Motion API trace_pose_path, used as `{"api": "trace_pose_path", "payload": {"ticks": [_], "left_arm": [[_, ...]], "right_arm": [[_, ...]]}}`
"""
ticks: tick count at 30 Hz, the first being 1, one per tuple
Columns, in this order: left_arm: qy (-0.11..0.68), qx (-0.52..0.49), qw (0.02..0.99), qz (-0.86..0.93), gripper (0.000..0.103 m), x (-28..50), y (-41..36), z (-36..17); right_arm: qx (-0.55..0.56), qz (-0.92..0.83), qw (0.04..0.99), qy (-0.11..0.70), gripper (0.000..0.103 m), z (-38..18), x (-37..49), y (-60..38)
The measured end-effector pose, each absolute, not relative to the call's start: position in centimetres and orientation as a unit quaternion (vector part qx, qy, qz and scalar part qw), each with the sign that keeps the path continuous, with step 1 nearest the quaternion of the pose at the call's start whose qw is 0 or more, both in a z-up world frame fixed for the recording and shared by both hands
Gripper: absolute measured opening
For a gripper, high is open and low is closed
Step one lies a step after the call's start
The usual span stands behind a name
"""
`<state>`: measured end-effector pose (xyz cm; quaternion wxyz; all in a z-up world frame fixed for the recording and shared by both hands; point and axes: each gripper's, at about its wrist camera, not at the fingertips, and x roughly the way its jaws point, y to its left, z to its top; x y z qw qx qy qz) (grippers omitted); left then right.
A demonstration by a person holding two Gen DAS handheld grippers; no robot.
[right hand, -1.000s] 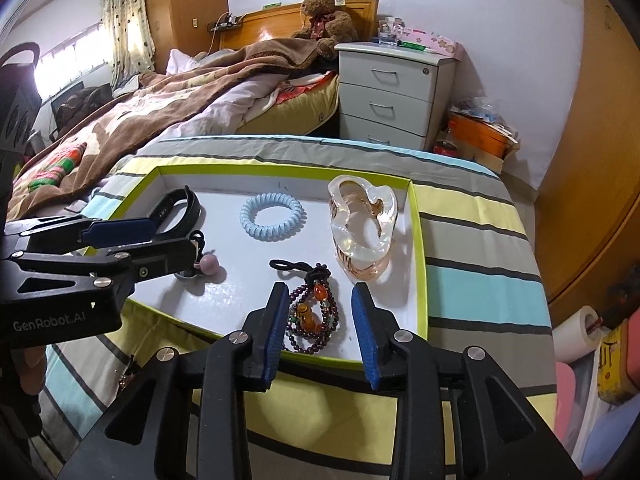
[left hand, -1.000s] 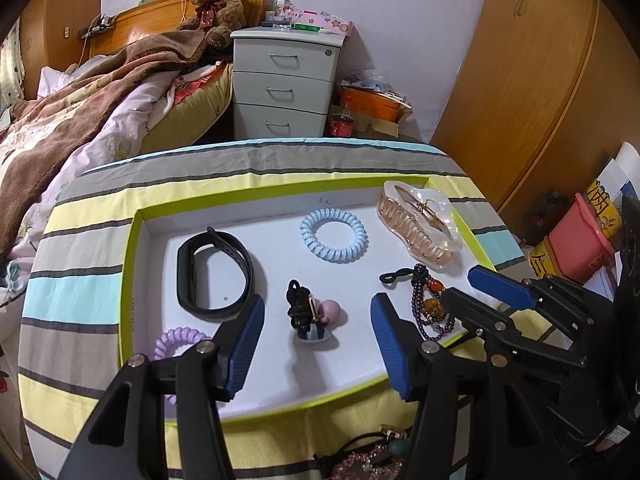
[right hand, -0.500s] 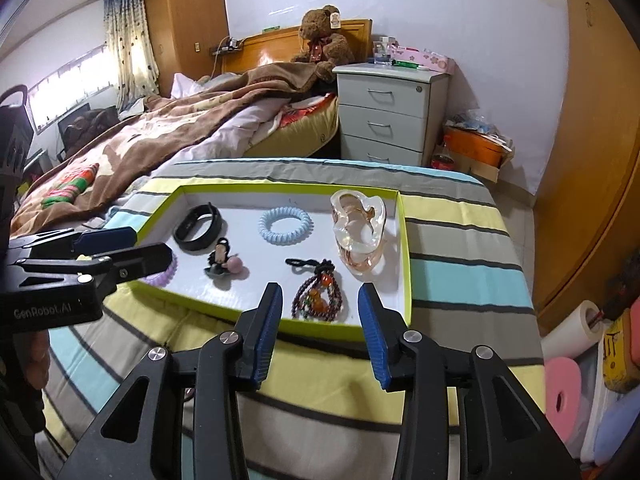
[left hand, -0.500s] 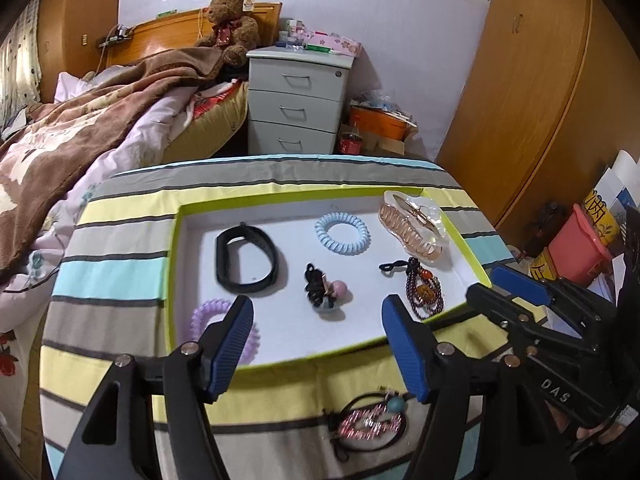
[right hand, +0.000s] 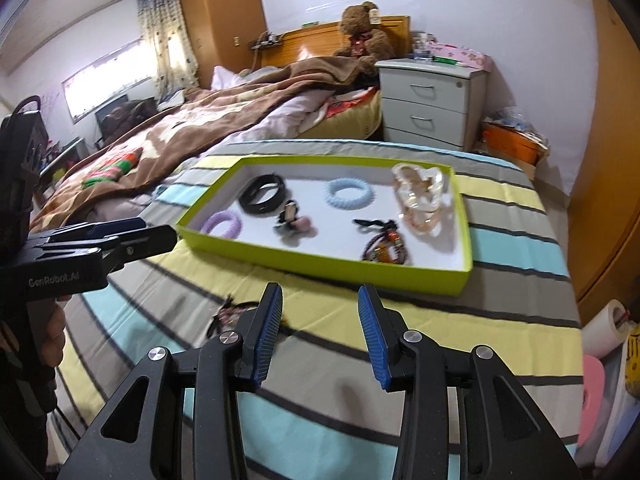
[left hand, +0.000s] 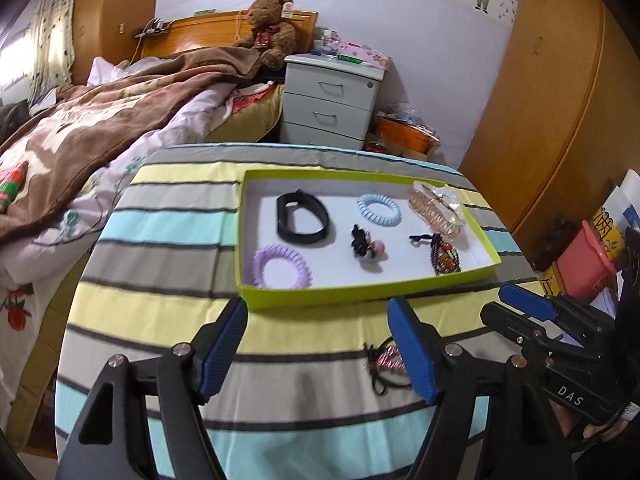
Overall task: Organize jewelry
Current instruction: 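Withdraw both open grippers from the box toward the remaining jewelry, then grasp the black hair tie with teal bead using the right gripper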
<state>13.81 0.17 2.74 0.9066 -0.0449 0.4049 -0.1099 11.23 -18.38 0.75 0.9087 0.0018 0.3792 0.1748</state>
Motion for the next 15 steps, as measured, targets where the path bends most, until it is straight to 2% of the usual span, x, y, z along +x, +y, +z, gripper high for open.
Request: {"api": "trace_pose_path", "payload": {"ticks": [15], "left_arm": [[0.414,-0.062,0.902,-0.109,0.074,12.2,1.7,1.4]], "right_arm": [[0.03,0.2,0.883,0.424,0.041,-2.1,13.2,-16.0]]}}
